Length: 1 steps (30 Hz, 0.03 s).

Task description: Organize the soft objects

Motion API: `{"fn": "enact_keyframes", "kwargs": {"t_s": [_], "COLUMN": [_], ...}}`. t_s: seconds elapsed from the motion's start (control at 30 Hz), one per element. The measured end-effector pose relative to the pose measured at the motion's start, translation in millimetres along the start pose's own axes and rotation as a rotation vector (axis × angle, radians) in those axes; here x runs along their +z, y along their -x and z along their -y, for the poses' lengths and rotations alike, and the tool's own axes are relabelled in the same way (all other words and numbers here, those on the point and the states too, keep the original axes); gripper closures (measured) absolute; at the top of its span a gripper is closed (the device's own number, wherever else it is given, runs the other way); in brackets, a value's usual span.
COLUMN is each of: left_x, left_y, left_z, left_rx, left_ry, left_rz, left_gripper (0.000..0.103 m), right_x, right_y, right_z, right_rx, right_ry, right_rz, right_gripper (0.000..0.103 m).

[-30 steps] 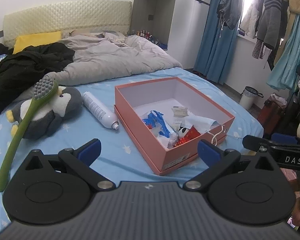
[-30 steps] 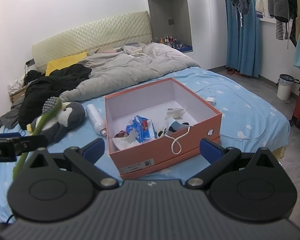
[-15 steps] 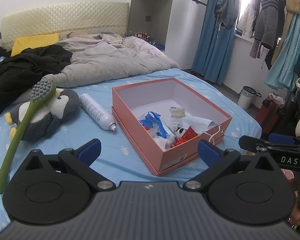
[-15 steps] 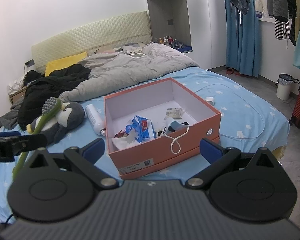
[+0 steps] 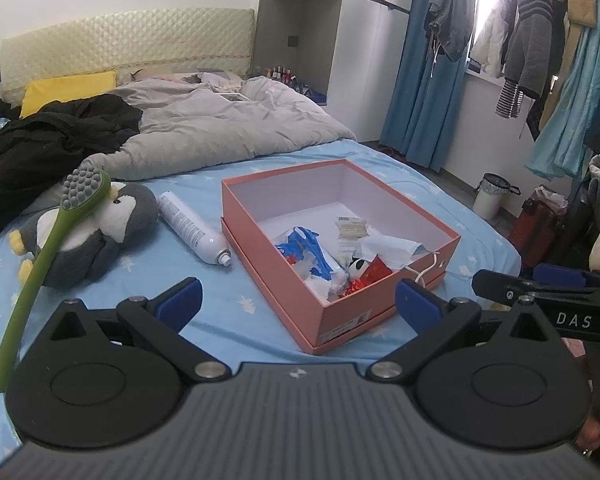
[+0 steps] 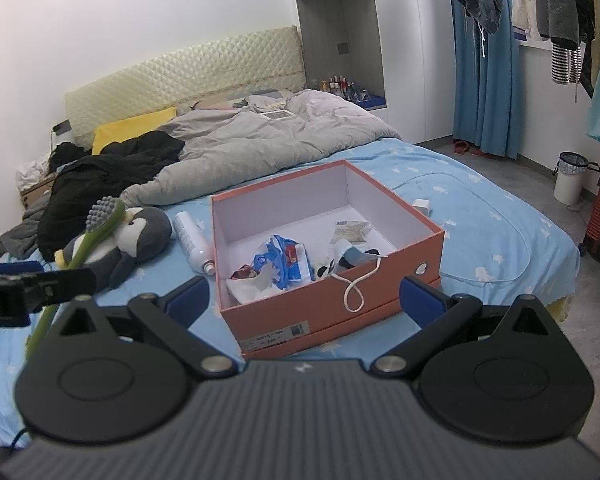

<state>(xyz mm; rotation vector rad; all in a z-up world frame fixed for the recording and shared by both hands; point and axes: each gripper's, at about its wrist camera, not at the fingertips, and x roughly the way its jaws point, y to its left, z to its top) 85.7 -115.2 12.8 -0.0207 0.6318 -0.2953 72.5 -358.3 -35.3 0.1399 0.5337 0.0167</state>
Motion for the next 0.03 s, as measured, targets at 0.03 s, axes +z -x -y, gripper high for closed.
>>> {"fn": "enact_keyframes", "kwargs": {"t_s": [0.03], "left_x": [0.1], "left_y": [0.0], "left_z": [0.2], "left_rx": [-0.002], "left_ry": [-0.002], "left_rz": [0.005], "left_gripper": [0.0], "right_x": [0.1], "right_y": [0.1], "right_z": [0.1], "right_rx": [0.001], "right_ry": [-0.001], "right_rz": [0.0], "right_gripper": [0.0]}}
